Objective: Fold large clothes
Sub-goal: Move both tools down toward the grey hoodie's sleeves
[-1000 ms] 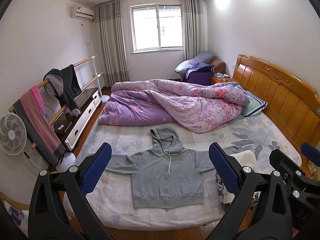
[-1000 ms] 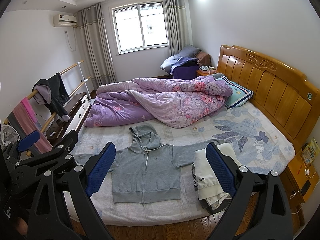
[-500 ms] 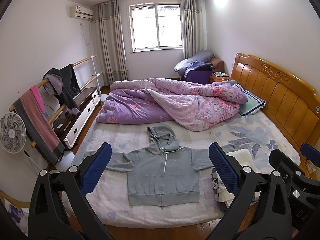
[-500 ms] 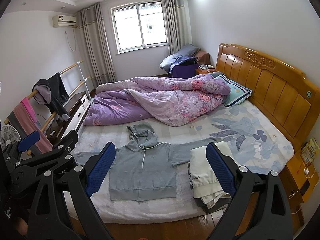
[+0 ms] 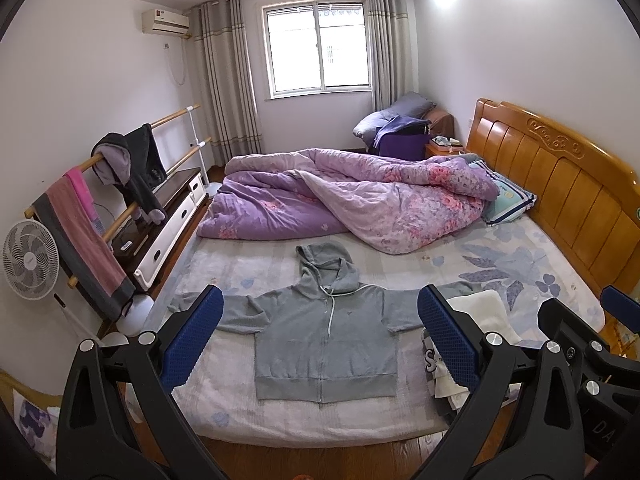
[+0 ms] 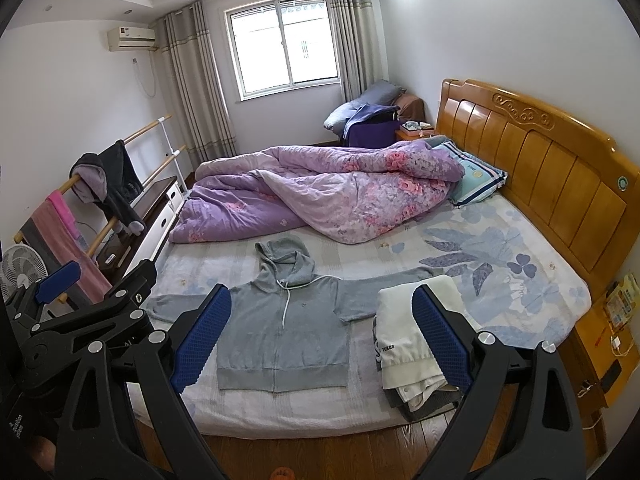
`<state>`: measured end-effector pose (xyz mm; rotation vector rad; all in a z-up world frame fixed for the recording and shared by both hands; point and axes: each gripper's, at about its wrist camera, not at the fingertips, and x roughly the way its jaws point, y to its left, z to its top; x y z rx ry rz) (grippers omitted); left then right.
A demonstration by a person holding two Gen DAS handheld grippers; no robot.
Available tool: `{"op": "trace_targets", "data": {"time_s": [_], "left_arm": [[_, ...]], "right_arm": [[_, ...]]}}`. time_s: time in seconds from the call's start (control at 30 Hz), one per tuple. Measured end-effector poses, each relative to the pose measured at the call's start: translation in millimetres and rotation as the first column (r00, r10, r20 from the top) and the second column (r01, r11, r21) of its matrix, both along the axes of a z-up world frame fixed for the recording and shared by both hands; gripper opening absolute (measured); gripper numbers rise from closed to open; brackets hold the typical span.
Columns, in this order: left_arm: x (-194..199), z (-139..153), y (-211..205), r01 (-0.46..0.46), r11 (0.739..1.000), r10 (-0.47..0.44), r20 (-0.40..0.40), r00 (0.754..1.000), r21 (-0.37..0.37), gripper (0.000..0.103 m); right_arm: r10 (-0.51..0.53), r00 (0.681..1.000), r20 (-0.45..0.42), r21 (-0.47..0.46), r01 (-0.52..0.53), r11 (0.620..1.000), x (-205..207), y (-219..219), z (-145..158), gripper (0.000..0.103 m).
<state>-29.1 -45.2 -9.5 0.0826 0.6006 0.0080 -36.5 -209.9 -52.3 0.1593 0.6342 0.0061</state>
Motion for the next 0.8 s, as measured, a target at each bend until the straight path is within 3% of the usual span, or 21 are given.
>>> {"op": "trace_targets", "data": {"time_s": [0.23,0.47,0.63,0.8], "left_arm": [[12.8,-12.4,0.3,-0.026,1.0,0.026,-0.019,0.999,0.009,0.098],[48.7,-35.5,38.1,-0.075,0.997,0.075,-0.061,0.995,0.009,0.098],[91.8,-62.1,82.8,-0.094,0.995,0.095,-0.097,0.991,0.011,0.098],[154.2,-99.3,156.2,-0.092,0.995,0.082,-0.18,0.98,-0.048,0.098]], "right_arm": [[0.028,0.999,-0.019,0.006,-0.028,1.0,15.4,0.4,-8.6,0.088],[0.076,0.995,-0.057,0.0,-0.077,0.997,51.0,26.2,-25.9,0.088],[0.105,0.988,-0.111,-0.022,-0.108,0.994,102.6,75.5,-51.1,0.088],[0.12,0.979,-0.164,-0.045,-0.129,0.991,161.2,141.3,-78.2,0.088]]}}
